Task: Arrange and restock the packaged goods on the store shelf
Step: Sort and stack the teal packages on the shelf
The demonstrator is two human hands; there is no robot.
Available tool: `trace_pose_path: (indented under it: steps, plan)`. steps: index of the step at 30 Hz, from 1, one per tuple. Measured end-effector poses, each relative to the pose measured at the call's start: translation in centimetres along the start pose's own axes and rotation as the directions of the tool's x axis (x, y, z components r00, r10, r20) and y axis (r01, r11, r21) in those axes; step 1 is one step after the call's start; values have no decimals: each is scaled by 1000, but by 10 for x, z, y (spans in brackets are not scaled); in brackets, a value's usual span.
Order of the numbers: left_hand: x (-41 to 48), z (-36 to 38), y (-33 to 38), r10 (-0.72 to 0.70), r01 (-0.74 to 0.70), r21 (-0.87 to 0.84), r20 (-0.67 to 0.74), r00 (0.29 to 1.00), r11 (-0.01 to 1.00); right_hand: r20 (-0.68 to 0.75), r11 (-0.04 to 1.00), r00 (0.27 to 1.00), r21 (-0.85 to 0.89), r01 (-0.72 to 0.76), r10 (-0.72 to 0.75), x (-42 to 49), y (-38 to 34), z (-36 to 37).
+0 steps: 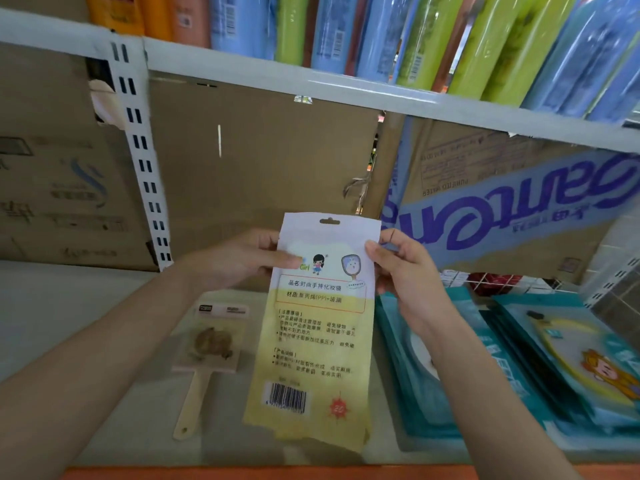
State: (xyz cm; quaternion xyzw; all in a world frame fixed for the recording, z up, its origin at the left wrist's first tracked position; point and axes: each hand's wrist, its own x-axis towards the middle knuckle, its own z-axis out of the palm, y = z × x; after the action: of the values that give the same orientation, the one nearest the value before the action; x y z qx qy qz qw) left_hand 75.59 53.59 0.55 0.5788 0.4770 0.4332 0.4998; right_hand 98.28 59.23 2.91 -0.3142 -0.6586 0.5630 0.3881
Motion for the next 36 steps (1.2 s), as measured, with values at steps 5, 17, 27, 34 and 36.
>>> trace_pose_path:
  steps: [5,17,27,34,36]
  plan:
    - [3,-4,8,93,-92,5,-64,994,996,107,995,991,48,-91,86,-7,10,-9]
    - [21,1,21,132,-135,13,-340,931,991,77,994,991,-28,-104,106,-30,48,-9]
    - [23,9,16,201,-206,-17,-164,966,978,123,913,983,368,-173,137,-26,57,-23]
    - [29,7,24,432,-388,203,-271,860,899,272,858,950,441,-265,153,-28,56,-31]
    - [28,4,32,519,-382,428,-269,811,819,294,849,940,441,-292,171,-28,54,-32]
